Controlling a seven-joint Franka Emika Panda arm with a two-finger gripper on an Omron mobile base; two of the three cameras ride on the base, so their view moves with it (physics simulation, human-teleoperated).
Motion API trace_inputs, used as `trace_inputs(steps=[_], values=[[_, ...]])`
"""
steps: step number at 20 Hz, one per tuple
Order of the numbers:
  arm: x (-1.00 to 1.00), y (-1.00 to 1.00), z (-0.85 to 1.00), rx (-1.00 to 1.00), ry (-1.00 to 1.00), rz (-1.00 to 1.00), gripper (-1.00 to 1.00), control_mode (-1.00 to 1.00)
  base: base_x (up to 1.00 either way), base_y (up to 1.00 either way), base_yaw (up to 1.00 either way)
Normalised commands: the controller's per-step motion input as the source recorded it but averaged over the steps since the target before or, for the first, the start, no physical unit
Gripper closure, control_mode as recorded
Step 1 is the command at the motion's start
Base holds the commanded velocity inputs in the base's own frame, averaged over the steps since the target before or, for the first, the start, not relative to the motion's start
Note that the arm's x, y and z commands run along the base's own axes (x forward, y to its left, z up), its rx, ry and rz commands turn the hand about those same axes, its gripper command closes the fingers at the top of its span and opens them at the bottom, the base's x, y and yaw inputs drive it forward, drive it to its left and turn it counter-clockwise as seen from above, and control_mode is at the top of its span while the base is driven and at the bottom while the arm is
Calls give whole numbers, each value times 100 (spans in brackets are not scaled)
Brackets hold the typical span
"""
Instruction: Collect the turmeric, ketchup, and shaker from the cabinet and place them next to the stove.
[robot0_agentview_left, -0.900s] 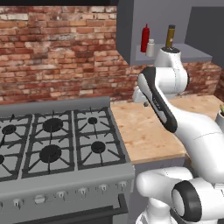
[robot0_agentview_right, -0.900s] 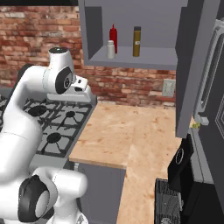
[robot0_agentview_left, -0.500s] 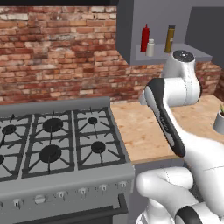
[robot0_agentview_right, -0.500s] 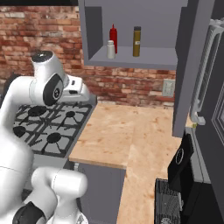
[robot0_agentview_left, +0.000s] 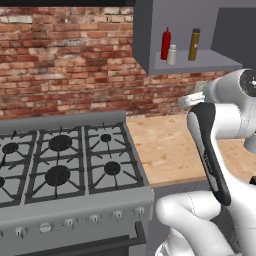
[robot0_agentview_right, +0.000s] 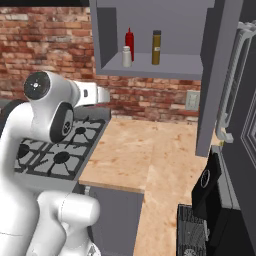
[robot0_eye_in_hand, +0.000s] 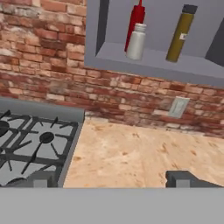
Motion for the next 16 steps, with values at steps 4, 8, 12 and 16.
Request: trace_inputs(steps=[4,8,12,16], values=[[28,-17,74,0,-30,1,-100,-100,0,0,0],[43,-13,25,2,-12,0,-100,-100,0,0,0],[6,0,1,0,-6,0,-100,-100,0,0,0],[18,-3,0,0,-2,0,-100,-100,0,0,0]])
